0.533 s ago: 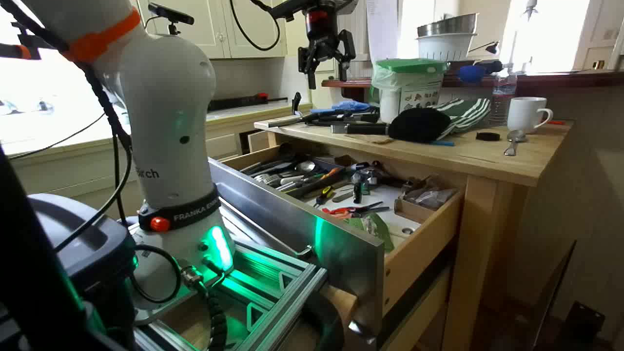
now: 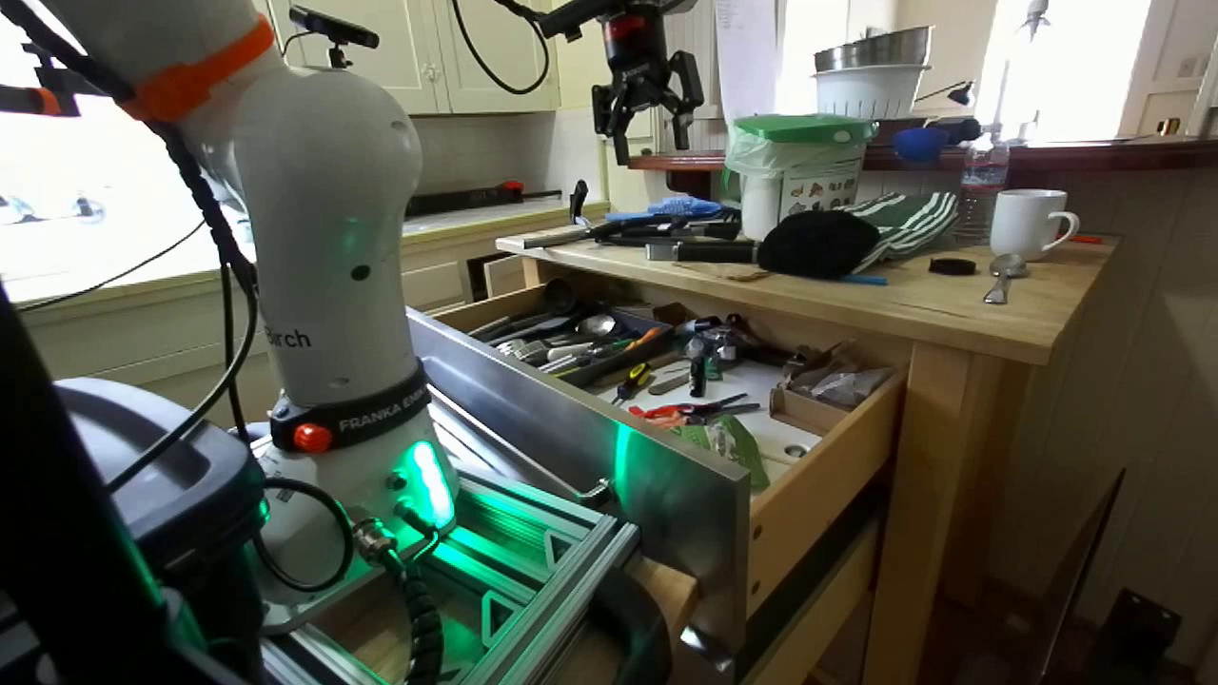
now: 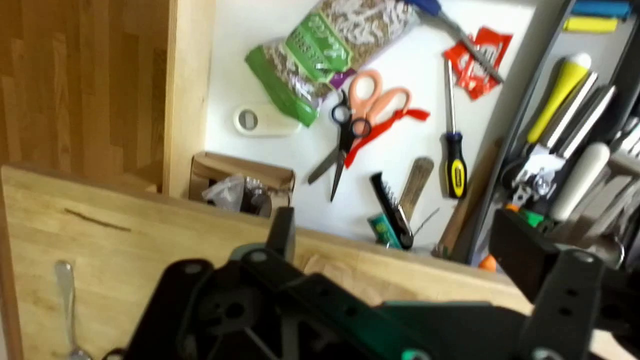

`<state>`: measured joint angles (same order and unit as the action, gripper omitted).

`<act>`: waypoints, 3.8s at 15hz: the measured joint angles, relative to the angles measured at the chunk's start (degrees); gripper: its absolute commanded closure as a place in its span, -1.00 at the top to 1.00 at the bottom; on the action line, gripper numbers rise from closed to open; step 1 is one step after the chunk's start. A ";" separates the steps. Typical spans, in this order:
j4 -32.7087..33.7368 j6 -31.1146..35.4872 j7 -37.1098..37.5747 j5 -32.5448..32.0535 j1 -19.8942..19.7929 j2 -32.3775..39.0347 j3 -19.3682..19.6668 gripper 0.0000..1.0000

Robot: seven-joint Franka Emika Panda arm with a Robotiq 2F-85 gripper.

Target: Put the towel in the drawer

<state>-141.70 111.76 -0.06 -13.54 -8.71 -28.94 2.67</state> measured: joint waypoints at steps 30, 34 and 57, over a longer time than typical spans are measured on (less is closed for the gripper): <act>10.80 41.39 50.59 -38.11 -7.02 31.91 0.72 1.00; 12.32 40.25 50.25 -38.09 -5.14 34.01 2.53 1.00; 23.12 39.43 48.06 -34.49 3.19 44.71 10.54 -0.91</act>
<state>-118.58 151.19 48.00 -48.04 -5.52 15.77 13.21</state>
